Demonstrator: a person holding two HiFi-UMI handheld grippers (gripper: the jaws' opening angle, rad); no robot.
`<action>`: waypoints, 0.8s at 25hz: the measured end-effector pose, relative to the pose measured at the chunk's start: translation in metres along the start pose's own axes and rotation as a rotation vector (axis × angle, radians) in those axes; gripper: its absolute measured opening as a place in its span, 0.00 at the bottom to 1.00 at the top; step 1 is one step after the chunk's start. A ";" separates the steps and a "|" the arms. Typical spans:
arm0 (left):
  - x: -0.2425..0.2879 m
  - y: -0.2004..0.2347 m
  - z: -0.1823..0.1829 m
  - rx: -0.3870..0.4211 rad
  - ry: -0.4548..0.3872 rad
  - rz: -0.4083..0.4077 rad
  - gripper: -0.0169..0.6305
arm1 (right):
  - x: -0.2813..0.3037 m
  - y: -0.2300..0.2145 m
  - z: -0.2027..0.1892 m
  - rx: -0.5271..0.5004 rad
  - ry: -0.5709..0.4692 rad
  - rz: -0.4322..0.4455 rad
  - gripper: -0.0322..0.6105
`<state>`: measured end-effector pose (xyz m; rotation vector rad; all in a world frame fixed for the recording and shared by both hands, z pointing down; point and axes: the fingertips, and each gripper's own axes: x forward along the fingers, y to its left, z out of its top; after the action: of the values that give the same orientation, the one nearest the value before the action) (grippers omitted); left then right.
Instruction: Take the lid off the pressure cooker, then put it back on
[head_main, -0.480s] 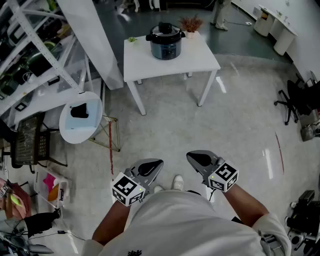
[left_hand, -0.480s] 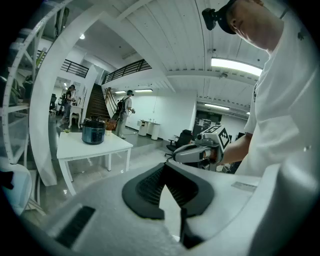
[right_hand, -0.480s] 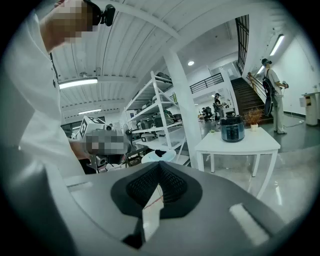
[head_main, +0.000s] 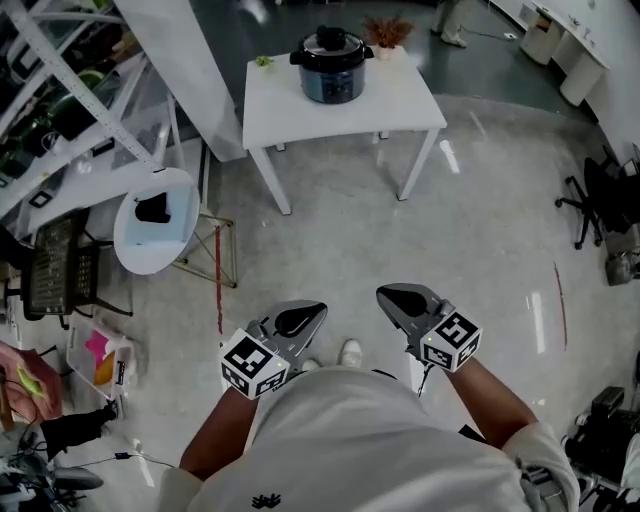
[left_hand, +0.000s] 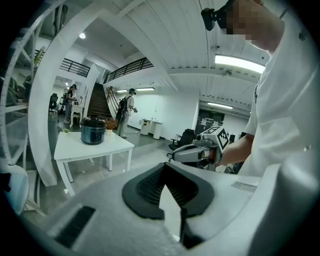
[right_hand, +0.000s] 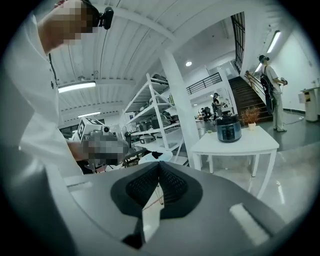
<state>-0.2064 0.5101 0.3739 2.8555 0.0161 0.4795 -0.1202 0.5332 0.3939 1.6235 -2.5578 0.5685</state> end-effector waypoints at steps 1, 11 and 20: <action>0.004 0.000 0.001 0.001 0.004 -0.001 0.03 | -0.003 -0.004 0.004 0.004 -0.021 0.013 0.08; 0.047 -0.005 0.000 0.028 0.051 -0.090 0.03 | -0.014 -0.078 0.035 -0.039 -0.084 0.051 0.61; 0.077 0.066 0.025 0.019 0.023 -0.214 0.04 | 0.040 -0.153 0.077 -0.095 -0.080 -0.041 0.60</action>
<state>-0.1279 0.4439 0.3920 2.8233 0.3283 0.4697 0.0090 0.4151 0.3738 1.6956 -2.5568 0.3808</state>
